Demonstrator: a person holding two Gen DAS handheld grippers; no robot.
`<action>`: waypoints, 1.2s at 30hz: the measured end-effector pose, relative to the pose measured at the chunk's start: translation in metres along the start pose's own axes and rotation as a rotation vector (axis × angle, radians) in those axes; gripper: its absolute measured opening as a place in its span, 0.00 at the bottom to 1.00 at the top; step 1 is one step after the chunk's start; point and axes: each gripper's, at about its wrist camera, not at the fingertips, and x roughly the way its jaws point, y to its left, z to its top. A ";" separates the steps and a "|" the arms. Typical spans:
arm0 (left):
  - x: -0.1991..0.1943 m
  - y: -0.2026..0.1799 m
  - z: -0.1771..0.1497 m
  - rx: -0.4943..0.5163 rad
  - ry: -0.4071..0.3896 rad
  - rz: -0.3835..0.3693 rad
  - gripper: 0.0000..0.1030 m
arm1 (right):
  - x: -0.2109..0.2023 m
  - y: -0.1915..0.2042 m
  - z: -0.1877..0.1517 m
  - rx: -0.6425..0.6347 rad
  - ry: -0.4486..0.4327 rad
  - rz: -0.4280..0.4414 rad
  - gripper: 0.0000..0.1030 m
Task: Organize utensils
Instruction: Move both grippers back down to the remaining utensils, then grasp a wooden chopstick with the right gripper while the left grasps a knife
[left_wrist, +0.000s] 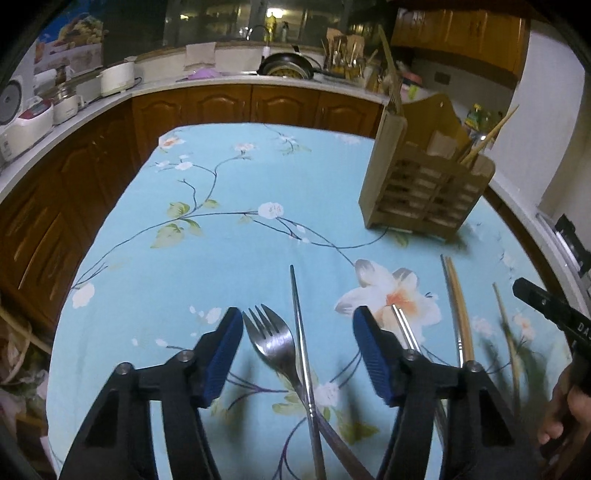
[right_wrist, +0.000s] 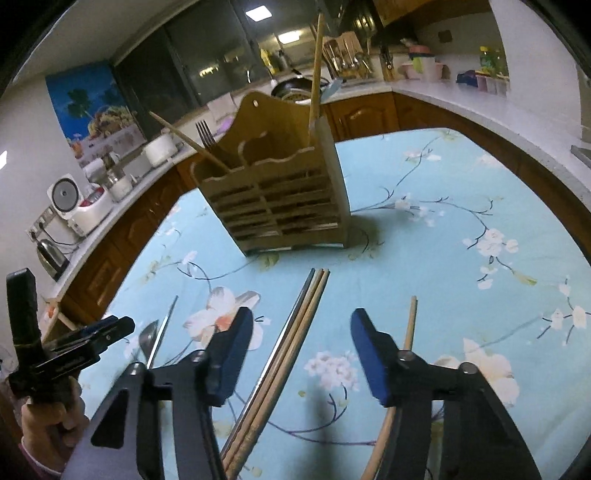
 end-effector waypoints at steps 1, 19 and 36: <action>0.002 0.001 0.002 0.005 0.008 0.002 0.50 | 0.003 0.001 0.000 -0.001 0.006 -0.007 0.45; 0.063 0.005 0.032 0.066 0.143 0.015 0.28 | 0.077 -0.004 0.009 0.017 0.161 -0.085 0.19; 0.083 -0.009 0.036 0.085 0.157 -0.009 0.03 | 0.082 -0.008 0.019 -0.063 0.181 -0.115 0.06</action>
